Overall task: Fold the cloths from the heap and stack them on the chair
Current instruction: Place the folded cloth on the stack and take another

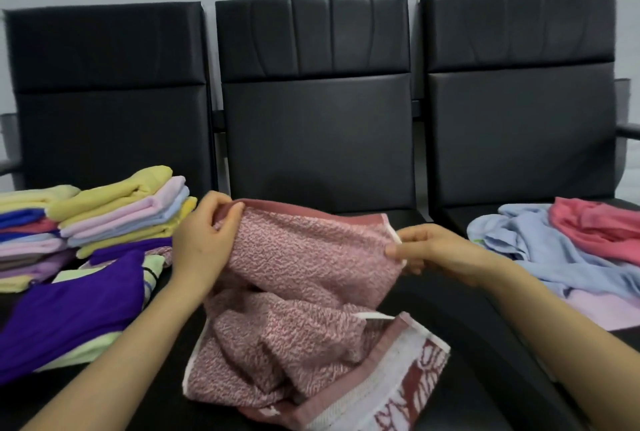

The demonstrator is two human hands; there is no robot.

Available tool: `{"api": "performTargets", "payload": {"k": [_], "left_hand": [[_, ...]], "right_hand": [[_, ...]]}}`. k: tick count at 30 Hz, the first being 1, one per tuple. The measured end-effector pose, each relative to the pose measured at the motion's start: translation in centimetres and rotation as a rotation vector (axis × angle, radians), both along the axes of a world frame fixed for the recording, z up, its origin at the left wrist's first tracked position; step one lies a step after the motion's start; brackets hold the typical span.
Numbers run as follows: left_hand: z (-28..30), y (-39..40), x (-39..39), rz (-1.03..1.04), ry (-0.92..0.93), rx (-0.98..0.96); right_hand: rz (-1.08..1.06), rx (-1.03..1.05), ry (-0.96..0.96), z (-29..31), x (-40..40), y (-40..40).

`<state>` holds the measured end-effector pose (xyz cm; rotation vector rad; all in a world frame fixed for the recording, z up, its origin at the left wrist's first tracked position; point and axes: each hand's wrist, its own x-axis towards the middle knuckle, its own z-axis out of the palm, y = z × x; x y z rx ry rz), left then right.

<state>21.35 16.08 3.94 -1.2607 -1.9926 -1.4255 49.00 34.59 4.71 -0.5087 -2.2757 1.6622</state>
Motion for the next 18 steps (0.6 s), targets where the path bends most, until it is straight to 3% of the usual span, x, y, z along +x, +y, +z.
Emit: {"api": "performTargets", "payload": {"k": [4,7,11,14,16,18], "left_hand": [[0.0,-0.7,-0.7,-0.150,0.116,-0.138],[0.5,-0.4,-0.7,-0.216,0.130,-0.205],[5.0,3.1,-1.8,-0.127,0.223,-0.079],[8.5,7.7,-3.6,0.040,0.380,-0.175],[9.2,10.7,-4.8,0.203,0.500,-0.376],[8.1,13.0,-5.0,0.326,0.528,-0.555]], "right_hand": [[-0.168,-0.339,0.309,-0.7,-0.5,0.5],[-0.380,-0.238,0.433,0.6,-1.2,0.4],[-0.569,-0.186,0.511,4.3,-3.0,2.6],[-0.875,0.155,0.349,6.2,-5.4,6.7],[-1.019,0.454,0.118,6.3,-6.6,8.8],[-1.049,0.526,-0.065,5.3,-7.2,9.3]]}}
